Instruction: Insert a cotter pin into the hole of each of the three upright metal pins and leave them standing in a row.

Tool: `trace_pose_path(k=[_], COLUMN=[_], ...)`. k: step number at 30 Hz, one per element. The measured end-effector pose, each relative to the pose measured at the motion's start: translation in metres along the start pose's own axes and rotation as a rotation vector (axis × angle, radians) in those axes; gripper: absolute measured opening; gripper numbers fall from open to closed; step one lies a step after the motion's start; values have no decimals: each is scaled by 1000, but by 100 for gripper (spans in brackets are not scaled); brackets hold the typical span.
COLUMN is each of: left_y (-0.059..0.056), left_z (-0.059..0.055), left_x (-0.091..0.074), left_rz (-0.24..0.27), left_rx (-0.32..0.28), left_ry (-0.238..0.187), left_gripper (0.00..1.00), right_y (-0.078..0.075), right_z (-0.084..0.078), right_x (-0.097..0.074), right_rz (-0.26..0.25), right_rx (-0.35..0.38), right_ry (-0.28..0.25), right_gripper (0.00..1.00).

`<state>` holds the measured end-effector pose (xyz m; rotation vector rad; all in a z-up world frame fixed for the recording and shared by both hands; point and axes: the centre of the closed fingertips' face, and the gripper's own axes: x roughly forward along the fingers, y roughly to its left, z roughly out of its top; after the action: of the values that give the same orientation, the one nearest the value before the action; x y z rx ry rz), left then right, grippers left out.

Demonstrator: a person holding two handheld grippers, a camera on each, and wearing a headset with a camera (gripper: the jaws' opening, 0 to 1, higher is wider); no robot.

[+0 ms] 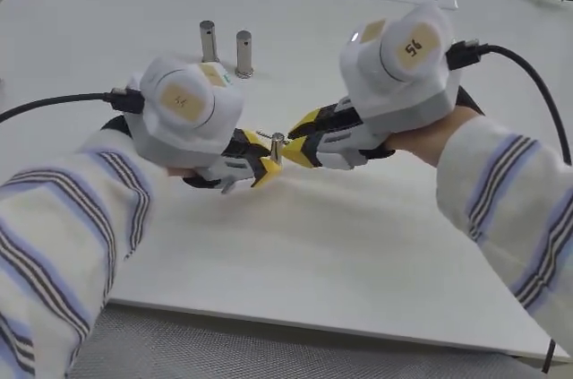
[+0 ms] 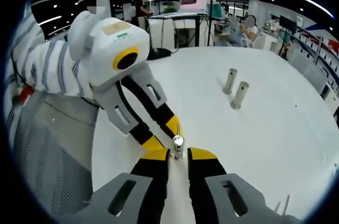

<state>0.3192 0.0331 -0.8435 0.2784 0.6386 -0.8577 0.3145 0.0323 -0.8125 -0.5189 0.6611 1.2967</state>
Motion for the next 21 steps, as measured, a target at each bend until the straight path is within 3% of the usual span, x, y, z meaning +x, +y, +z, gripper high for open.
trace_pose_path(k=[11, 17, 21], left_y=[-2, -1, -2], left_z=[-4, -14, -13], left_x=[-5, -10, -15], left_rz=[-5, -9, -26], left_rx=[3, 10, -32], left_ry=[11, 43, 17], left_gripper=[14, 16, 18], right_y=[-1, 3, 3], right_z=[3, 7, 6], right_x=[7, 16, 18], right_rz=[3, 20, 18], right_rx=[22, 11, 0], right_ry=[-18, -20, -12], right_gripper=[16, 16, 15])
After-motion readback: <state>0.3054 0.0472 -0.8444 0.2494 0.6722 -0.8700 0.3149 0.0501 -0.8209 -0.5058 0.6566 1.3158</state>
